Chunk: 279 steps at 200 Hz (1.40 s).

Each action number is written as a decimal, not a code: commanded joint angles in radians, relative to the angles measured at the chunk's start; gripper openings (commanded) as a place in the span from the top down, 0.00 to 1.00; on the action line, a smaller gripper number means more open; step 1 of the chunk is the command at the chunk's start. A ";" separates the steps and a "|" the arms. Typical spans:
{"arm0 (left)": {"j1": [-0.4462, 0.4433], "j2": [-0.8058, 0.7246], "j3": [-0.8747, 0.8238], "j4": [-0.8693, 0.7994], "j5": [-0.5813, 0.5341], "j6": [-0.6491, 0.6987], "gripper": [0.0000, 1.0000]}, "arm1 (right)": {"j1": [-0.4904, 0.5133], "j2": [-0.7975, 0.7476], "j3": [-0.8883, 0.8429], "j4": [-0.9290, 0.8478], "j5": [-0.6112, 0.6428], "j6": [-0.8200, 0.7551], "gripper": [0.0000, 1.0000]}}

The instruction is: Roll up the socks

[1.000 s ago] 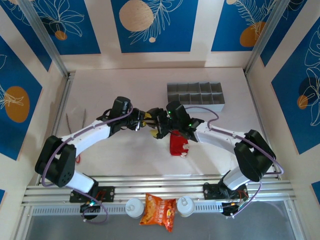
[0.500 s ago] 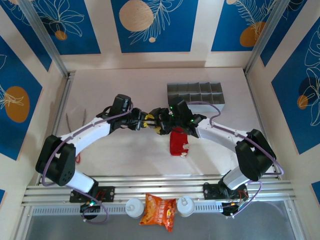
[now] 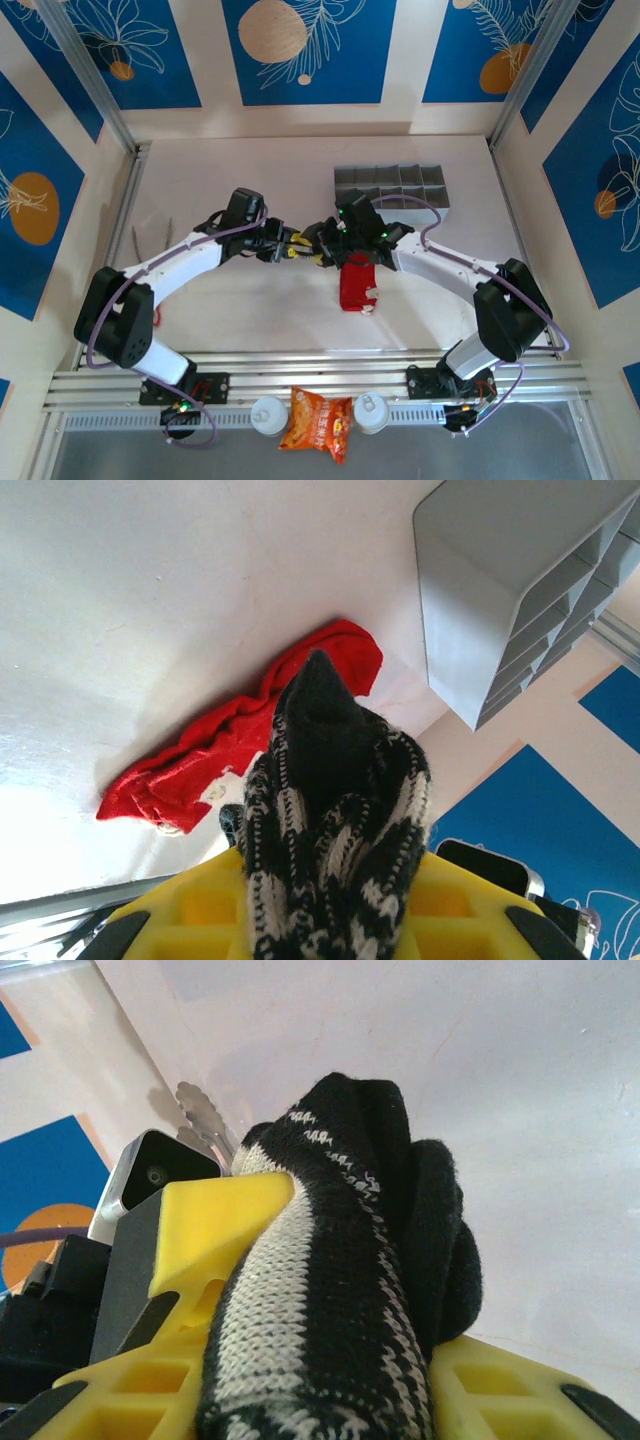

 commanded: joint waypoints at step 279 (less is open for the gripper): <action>0.002 -0.115 0.305 -0.574 -0.254 0.570 0.25 | -0.259 0.195 0.657 -0.772 0.362 -0.883 1.00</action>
